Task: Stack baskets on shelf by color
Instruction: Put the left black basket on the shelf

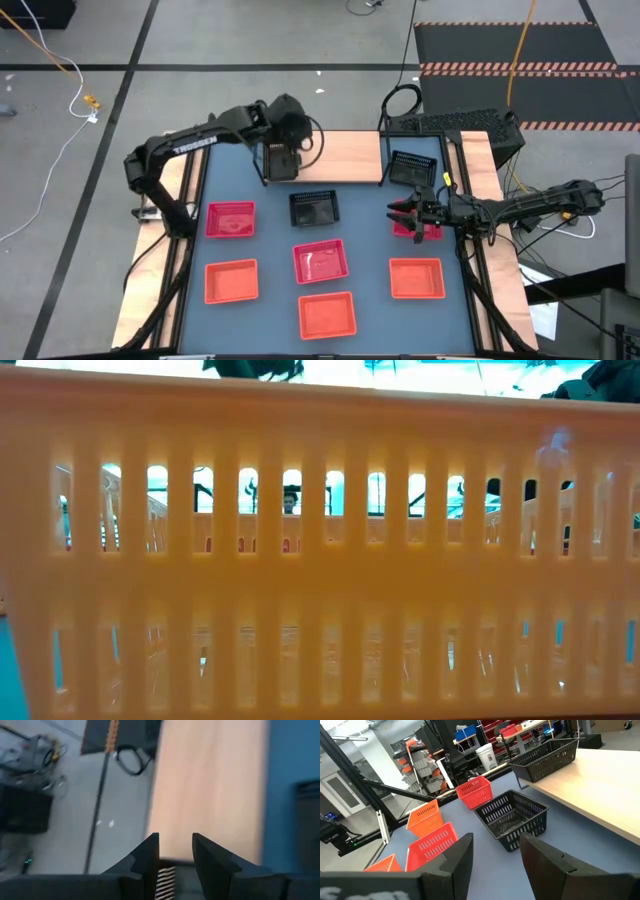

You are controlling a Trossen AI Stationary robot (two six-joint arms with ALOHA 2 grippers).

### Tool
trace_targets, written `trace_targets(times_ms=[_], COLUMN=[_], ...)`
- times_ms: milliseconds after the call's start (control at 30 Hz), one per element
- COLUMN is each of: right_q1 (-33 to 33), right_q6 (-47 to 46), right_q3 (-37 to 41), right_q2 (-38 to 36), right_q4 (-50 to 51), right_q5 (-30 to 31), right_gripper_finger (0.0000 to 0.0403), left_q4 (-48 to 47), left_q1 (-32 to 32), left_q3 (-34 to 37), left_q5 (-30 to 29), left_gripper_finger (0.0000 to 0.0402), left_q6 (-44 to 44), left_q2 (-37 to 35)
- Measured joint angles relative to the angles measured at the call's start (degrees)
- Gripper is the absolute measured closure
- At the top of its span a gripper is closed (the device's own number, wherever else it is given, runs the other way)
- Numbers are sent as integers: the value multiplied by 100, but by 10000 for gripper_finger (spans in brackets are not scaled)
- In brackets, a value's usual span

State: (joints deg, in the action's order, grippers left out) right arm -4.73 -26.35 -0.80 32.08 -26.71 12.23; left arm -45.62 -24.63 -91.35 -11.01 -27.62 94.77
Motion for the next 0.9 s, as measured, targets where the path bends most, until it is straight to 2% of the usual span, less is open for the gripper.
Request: trace_targets(times_ms=[100,267,567,667,833,900], right_q1=[0,-92,-249,-249,-250,-251], right_q6=[0,73,319,514,549,492], right_q3=[0,0,-2,-2,-7,-7], right_q2=[0,0,2,8,11,14], right_q4=[2,1,-174,-119,-127,-125], right_q5=[-8,-58,-179,-181,-195,-197], right_gripper_finger=[248,248,248,248,248,248], left_q4=[-174,-521,-940,-564,360,434], left_q1=[430,976,1138,1160,1290,1322], left_q3=[-3,-2,14,374,1416,1635], left_q5=[194,187,-315,-336,-317,-321], left_gripper_finger=[282,282,282,282,282,282], left_q6=[344,832,1690,2030,2136,2232], left_q2=[-51,40,52,14,6,-1])
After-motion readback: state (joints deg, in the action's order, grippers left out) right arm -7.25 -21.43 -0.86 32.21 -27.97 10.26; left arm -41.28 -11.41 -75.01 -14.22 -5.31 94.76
